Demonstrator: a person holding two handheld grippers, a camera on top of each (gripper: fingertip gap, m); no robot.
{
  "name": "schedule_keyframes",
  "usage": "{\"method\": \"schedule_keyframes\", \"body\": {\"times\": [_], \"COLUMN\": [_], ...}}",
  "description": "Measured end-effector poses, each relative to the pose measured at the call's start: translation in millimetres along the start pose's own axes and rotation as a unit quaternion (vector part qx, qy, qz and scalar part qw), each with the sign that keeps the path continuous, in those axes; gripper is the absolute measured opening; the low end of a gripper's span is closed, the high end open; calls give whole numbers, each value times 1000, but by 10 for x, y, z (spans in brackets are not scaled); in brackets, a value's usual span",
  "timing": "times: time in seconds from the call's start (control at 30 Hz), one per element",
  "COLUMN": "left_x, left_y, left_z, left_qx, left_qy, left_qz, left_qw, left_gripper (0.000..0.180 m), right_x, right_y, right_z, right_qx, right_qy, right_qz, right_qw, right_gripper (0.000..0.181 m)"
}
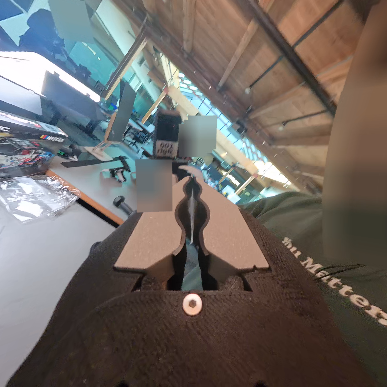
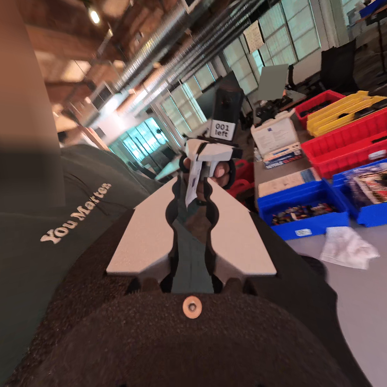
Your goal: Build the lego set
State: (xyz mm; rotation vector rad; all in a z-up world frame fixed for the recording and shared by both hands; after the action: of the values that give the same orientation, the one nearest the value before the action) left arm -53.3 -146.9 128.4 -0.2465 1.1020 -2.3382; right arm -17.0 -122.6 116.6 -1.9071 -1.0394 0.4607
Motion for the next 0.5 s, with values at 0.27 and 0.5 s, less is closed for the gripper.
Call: {"method": "schedule_keyframes", "body": {"times": [0.27,0.5], "left_x": [-193,-247], "left_y": [154,215], "left_z": [113,148], "left_qx": [-75,-124], "left_qy": [-54,-94], "left_qz": [-125,-194], "left_qw": [988,969], "left_gripper": [0,0], "right_x": [-15,-27], "right_y": [43,102], "right_z": [-167,-211], "right_qx": [192,257], "right_qy": [115,148], "right_qz": [-211,-299], "right_qw": [952,907], "right_gripper": [6,2]}}
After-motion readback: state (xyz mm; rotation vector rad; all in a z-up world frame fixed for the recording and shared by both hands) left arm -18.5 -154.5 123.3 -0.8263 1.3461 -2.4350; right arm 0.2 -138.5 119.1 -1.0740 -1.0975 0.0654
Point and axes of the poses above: each gripper's, where its closed fingertips meet, x back along the fingers, y out of its underside, z = x × y across the jaws, the point moved 2 cm from there along x, back along the fingers, and after that the axes turned 14 degrees about -z, right-handed, at the moved point
